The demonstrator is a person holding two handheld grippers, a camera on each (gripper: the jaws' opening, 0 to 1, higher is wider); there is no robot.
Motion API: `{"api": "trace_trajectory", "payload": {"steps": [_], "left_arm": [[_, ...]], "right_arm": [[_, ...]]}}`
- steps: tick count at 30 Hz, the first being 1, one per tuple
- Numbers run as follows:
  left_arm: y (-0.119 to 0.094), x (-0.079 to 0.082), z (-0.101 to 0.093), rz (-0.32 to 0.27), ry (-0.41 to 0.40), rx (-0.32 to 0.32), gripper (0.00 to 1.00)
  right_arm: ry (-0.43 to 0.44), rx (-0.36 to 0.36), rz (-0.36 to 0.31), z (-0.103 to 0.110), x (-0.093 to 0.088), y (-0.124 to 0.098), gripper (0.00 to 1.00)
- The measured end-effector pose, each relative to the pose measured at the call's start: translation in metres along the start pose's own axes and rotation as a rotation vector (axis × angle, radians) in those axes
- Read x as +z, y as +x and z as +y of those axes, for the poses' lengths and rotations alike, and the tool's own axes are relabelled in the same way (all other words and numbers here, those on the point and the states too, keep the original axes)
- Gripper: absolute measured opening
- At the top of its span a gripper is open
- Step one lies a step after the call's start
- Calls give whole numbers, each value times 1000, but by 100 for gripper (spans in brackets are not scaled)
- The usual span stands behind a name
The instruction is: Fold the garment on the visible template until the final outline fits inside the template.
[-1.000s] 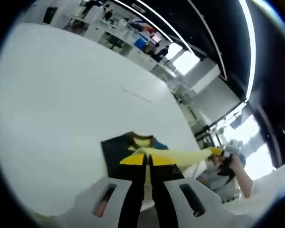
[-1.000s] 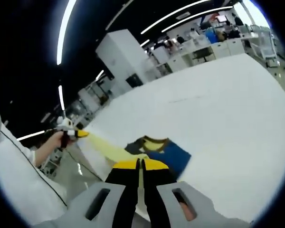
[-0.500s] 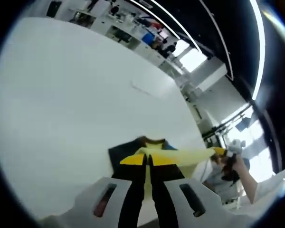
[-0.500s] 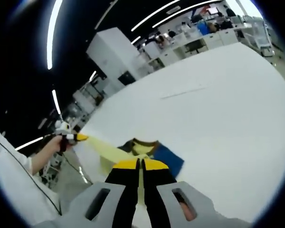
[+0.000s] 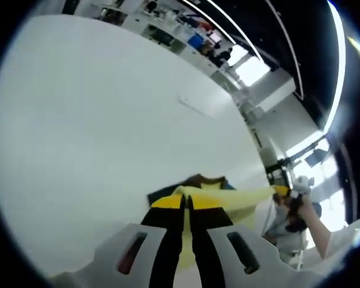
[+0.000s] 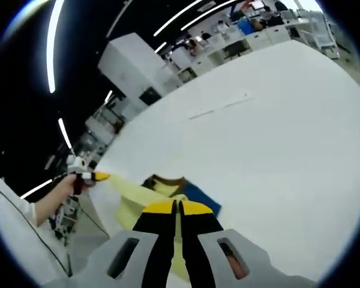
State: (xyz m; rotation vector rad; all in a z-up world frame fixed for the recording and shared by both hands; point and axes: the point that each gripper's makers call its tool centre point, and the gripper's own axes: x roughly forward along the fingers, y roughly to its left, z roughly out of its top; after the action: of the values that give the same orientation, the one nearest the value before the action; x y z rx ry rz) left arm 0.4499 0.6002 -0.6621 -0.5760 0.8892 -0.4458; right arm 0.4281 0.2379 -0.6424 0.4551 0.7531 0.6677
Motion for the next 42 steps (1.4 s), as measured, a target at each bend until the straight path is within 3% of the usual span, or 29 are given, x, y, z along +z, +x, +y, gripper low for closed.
{"api": "trace_trajectory", "payload": {"steps": [42], "left_arm": [[53,-9,40,81,-31,69,0]], "right_arm": [[68,-46,60,-52,-14,51,3]]}}
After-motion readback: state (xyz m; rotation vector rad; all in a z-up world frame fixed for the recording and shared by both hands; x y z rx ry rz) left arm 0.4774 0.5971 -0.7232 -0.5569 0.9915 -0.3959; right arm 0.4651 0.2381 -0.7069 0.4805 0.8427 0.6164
